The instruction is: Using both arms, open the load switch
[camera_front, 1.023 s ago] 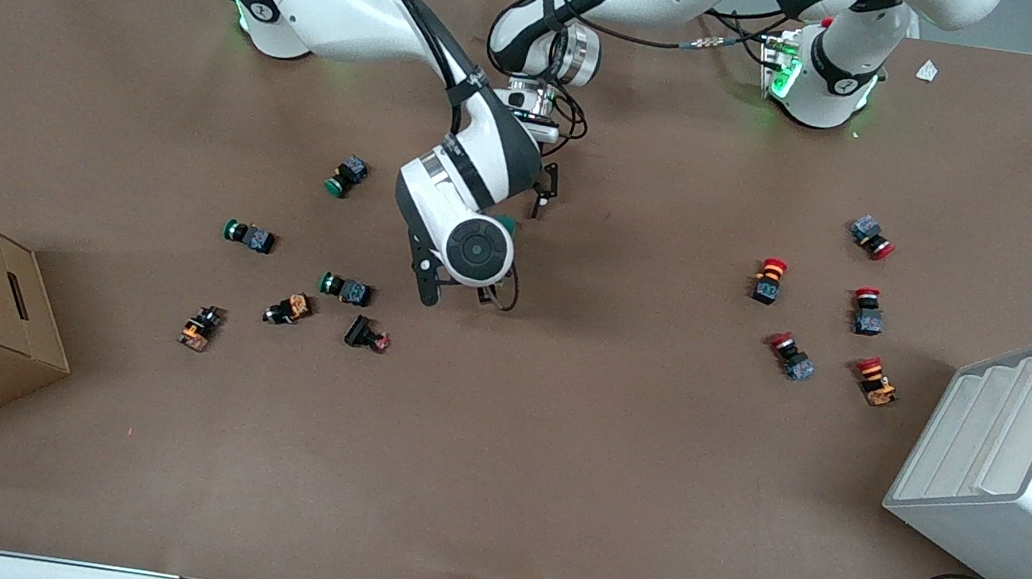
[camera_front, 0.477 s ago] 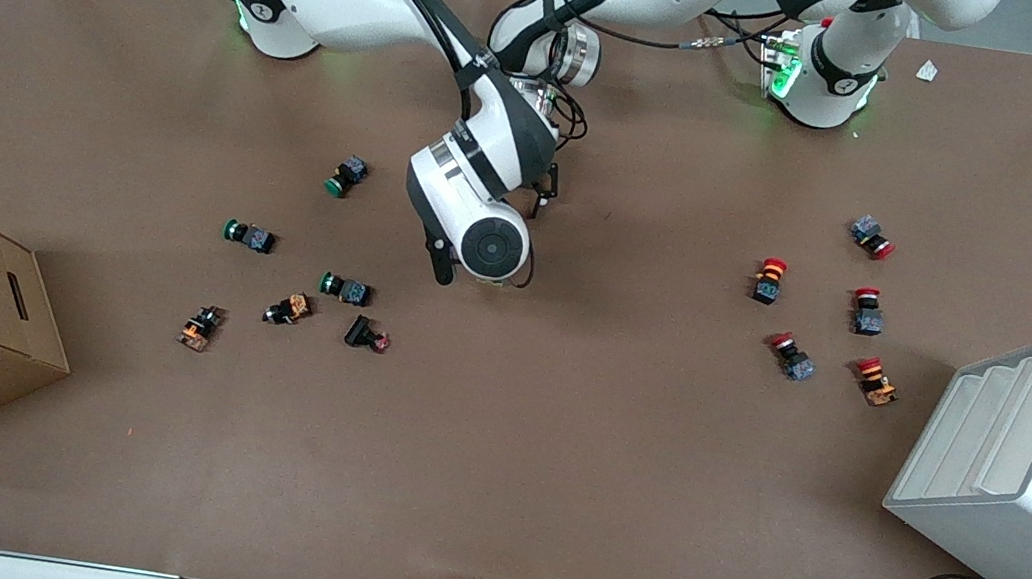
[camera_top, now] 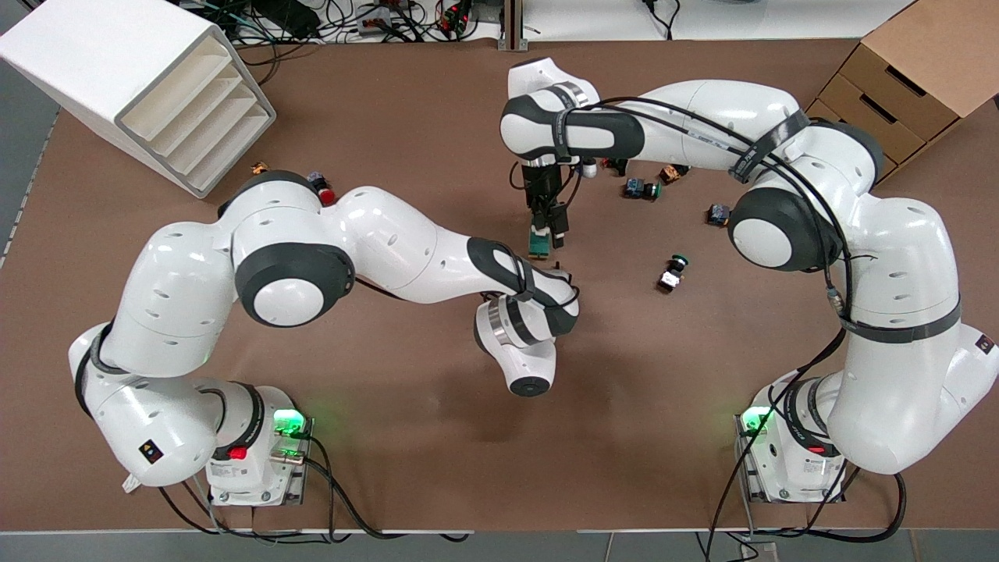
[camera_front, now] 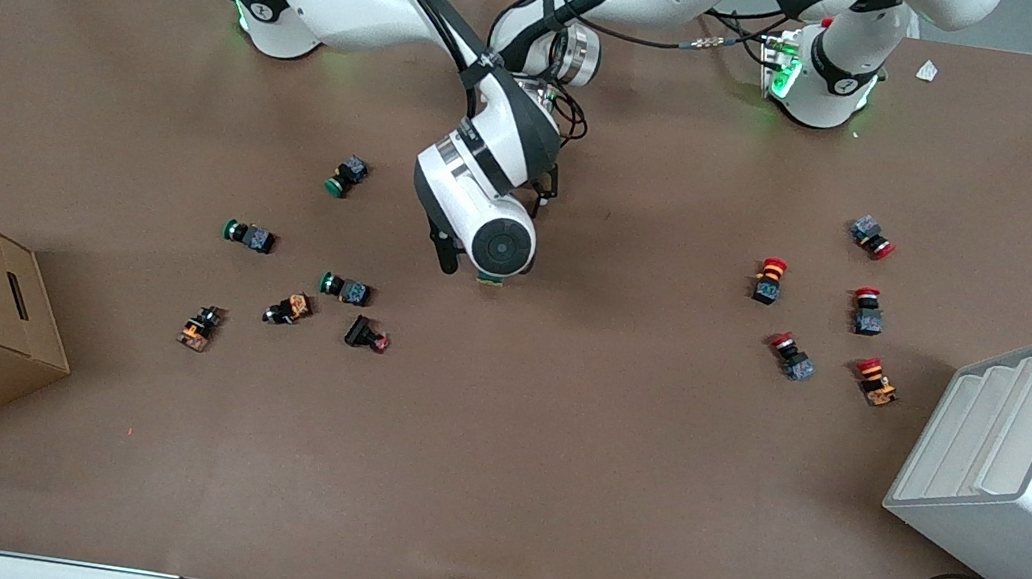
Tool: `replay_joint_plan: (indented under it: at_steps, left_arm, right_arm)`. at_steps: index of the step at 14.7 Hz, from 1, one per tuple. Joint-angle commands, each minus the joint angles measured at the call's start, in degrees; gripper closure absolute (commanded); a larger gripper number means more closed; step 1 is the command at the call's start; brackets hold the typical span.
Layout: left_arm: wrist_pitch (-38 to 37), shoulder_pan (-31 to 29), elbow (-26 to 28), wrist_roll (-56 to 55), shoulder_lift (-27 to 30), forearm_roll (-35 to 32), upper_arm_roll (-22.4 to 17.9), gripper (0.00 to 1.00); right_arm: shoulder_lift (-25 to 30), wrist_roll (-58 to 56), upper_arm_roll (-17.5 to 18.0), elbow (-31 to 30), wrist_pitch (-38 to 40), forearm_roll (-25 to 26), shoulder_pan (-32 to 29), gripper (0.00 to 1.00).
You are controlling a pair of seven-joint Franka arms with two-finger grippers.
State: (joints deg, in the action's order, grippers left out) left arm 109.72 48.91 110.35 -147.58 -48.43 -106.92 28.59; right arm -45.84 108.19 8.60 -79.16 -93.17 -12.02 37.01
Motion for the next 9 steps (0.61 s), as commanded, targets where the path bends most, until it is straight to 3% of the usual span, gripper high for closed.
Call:
replay_joint_plan:
  at_steps: [1, 3, 5, 9]
  left_arm:
    - [-0.30, -0.30, -1.28, -0.87, -2.02, -1.01, -0.90, 0.00]
    - [-0.30, -0.39, -1.28, -0.69, -2.02, -1.10, -1.34, 0.00]
    - [-0.30, -0.30, -1.28, -0.87, -2.02, -1.10, -1.34, 0.00]
    - [-0.30, -0.39, -1.28, -0.43, -1.41, -0.57, -1.34, 0.00]
  right_arm:
    - [0.31, -1.75, 0.45, -3.45, -0.70, 1.56, -0.28, 0.00]
    - [1.10, -6.64, 0.02, -3.19, 1.31, 2.09, -1.94, 0.00]
    - [4.16, -17.95, -0.07, -1.97, 5.70, 3.14, -7.63, 0.00]
    - [12.95, -52.31, -0.08, -2.49, 10.37, 8.76, -21.25, 0.00]
